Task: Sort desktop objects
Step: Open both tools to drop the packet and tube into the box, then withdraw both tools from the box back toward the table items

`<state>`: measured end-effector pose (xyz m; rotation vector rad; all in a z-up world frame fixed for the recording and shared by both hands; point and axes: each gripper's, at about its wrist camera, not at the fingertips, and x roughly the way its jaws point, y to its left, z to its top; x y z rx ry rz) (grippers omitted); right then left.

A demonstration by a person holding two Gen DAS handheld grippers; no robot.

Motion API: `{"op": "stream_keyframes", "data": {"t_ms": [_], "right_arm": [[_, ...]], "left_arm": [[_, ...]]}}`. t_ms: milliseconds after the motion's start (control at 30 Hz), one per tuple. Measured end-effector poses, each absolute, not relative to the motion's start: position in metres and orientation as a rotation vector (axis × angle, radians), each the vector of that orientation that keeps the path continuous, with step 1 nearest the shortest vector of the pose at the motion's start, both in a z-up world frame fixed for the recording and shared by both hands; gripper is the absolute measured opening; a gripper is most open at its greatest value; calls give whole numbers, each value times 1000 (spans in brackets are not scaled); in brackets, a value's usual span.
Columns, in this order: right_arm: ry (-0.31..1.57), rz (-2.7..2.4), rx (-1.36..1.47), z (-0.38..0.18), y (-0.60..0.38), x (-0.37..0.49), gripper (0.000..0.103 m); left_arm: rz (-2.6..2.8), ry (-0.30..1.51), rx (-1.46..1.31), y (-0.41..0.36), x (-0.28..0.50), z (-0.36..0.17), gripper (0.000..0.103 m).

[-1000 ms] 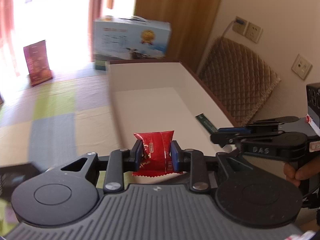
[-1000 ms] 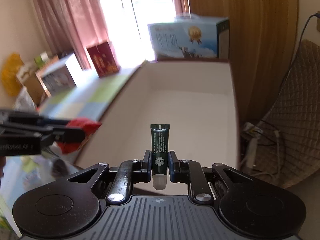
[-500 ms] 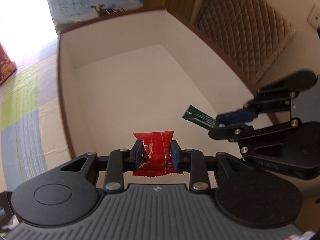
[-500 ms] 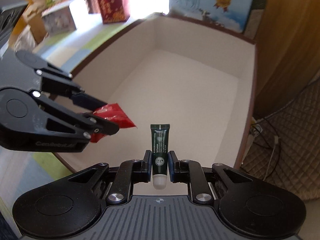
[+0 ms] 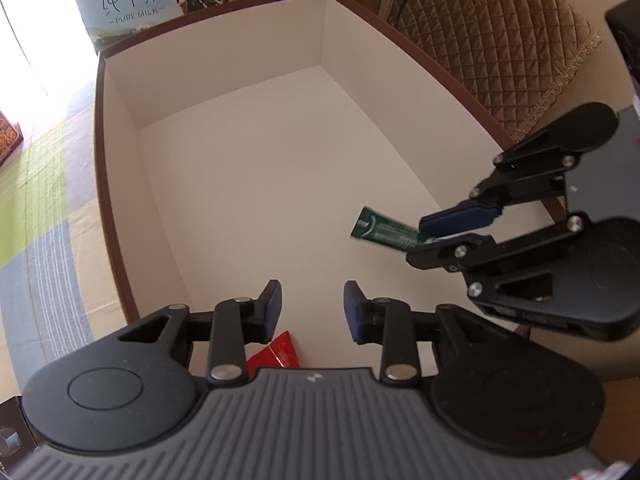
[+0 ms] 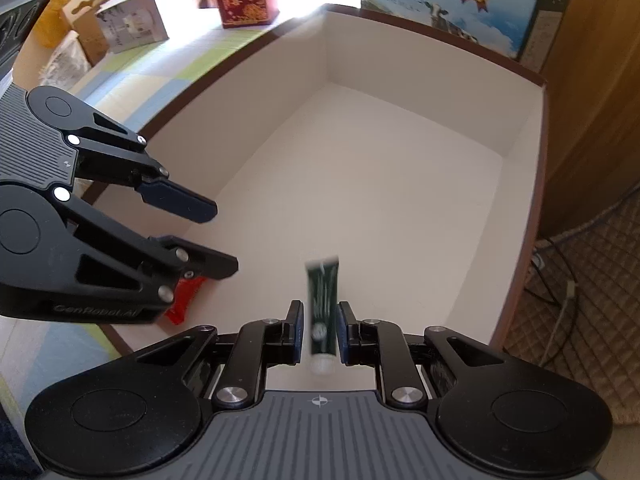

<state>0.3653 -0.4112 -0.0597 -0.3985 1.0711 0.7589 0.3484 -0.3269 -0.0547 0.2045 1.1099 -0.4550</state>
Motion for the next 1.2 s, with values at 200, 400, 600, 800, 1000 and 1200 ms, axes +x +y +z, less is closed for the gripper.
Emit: {"op": "stream_keyframes", "data": {"t_ms": [200, 400, 600, 800, 1000, 1200], "right_arm": [[1014, 781, -363, -48, -417, 358, 65], [981, 817, -327, -34, -422, 348, 88], [957, 811, -309, -25, -422, 341, 101], [941, 775, -274, -18, -425, 335, 101], [928, 733, -234, -10, -428, 321, 101], [909, 688, -195, -2, -429, 302, 101]], "left_arm": [[-437, 1063, 182, -317, 338, -35, 49], [-393, 1027, 153, -297, 314, -14, 62], [-332, 1013, 146, -291, 301, 0, 72], [-293, 1007, 113, -282, 286, 7, 77], [-275, 1005, 104, -273, 273, 12, 79], [-281, 1009, 94, -264, 262, 16, 79]]}}
